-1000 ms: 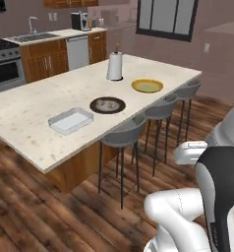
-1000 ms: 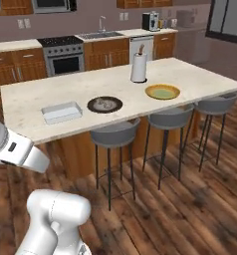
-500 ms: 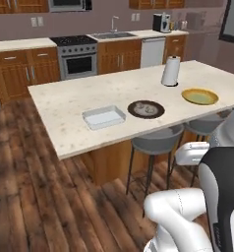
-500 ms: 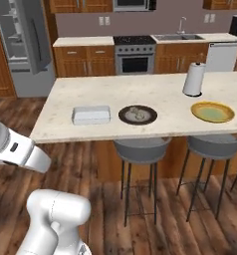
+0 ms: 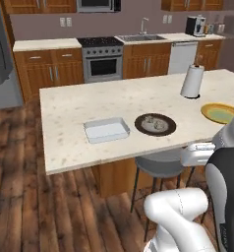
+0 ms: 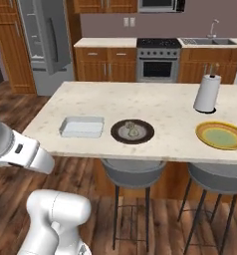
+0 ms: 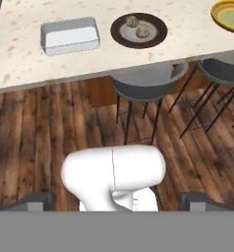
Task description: Place two dumplings into each of the tupperware containers and then place the containers in the fridge.
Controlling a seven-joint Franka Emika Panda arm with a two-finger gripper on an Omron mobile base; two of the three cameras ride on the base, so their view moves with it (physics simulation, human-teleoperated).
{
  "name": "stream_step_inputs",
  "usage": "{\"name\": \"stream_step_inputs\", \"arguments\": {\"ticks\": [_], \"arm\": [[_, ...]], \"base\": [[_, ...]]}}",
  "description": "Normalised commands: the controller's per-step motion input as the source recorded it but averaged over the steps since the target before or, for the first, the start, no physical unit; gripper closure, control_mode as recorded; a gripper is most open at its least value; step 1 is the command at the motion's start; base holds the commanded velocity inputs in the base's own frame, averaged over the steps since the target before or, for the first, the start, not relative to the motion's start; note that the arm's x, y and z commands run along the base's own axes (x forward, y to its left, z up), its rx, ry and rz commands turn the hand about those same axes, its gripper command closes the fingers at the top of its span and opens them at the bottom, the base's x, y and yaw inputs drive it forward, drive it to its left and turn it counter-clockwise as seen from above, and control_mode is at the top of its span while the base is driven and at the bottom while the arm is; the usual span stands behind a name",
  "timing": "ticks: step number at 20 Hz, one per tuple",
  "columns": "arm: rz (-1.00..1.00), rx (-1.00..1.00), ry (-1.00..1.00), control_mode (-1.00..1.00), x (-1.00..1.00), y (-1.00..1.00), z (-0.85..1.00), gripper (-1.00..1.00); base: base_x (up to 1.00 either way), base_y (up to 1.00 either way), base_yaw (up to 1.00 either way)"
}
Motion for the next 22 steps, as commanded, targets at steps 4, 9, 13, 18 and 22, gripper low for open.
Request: {"name": "stream_step_inputs", "arguments": {"ticks": [4,9,13,18,22], "arm": [[0.0,0.0,0.0,1.0,0.0,0.0,0.0,-1.0],[0.0,0.0,0.0,1.0,0.0,0.0,0.0,-1.0],[0.0,0.0,0.0,1.0,0.0,0.0,0.0,-1.0],[0.0,0.0,0.0,1.0,0.0,0.0,0.0,-1.0],[0.0,0.0,0.0,1.0,0.0,0.0,0.0,-1.0]], "base": [[0.71,-0.22,0.36],[0.35,-0.42,0.15],[0.56,-0.38,0.1],[0.4,-0.19,0.06],[0.13,-0.12,0.02]]}}
